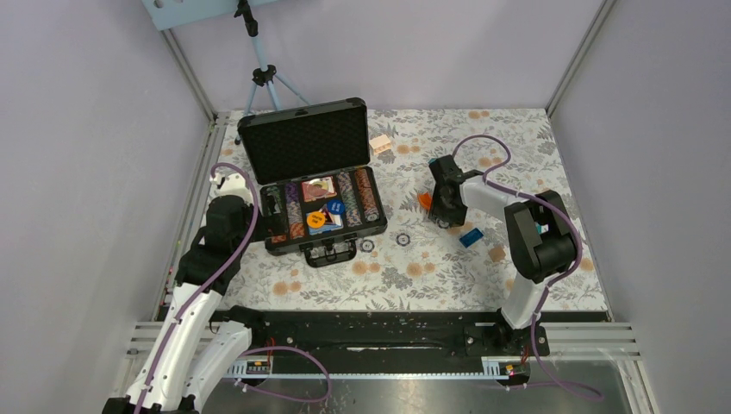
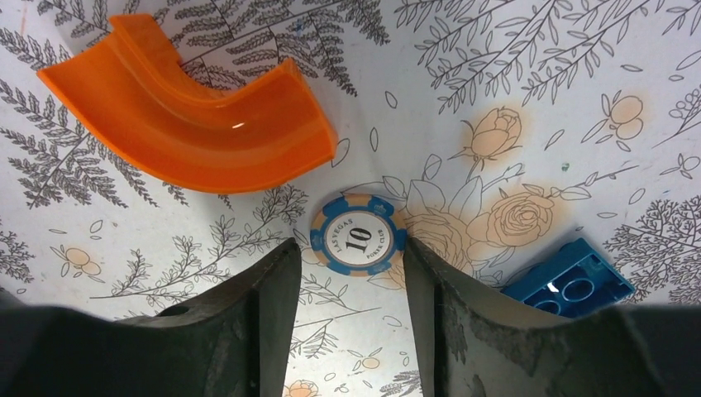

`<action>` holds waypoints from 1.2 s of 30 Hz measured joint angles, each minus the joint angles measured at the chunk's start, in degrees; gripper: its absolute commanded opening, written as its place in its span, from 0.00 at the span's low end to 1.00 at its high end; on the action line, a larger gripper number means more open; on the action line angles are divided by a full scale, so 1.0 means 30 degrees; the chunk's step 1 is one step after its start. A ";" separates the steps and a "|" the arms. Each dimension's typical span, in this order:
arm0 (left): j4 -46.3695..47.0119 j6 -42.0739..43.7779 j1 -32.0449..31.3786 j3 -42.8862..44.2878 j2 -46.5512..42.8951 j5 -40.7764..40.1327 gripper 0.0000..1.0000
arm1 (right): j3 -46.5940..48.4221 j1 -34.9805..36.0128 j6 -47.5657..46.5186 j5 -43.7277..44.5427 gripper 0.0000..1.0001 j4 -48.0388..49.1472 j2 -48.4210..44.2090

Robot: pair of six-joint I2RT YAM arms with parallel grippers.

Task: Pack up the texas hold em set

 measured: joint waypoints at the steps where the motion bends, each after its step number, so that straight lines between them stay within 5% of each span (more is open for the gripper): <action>1: 0.0029 0.0000 0.0000 0.0000 0.0007 0.0007 0.99 | -0.0058 0.0029 0.0022 -0.0007 0.54 0.0000 -0.0058; 8: 0.0124 0.0000 0.0000 0.0000 0.0000 0.0051 0.99 | -0.0211 0.0233 0.0029 0.0036 0.53 -0.0066 -0.0160; 11: 0.0153 0.0000 0.0000 0.0000 0.0000 0.0051 0.99 | -0.0211 0.0262 0.0066 0.0044 0.67 -0.0073 -0.0168; 14: 0.0153 0.0000 0.0000 0.0000 0.0000 0.0051 0.99 | -0.0138 0.0379 0.0255 0.0044 0.71 -0.0117 -0.0160; 36: 0.0160 0.0000 -0.0029 -0.0007 -0.0051 0.0058 0.99 | 0.1005 0.0459 0.1931 0.1020 0.60 -0.1428 0.0714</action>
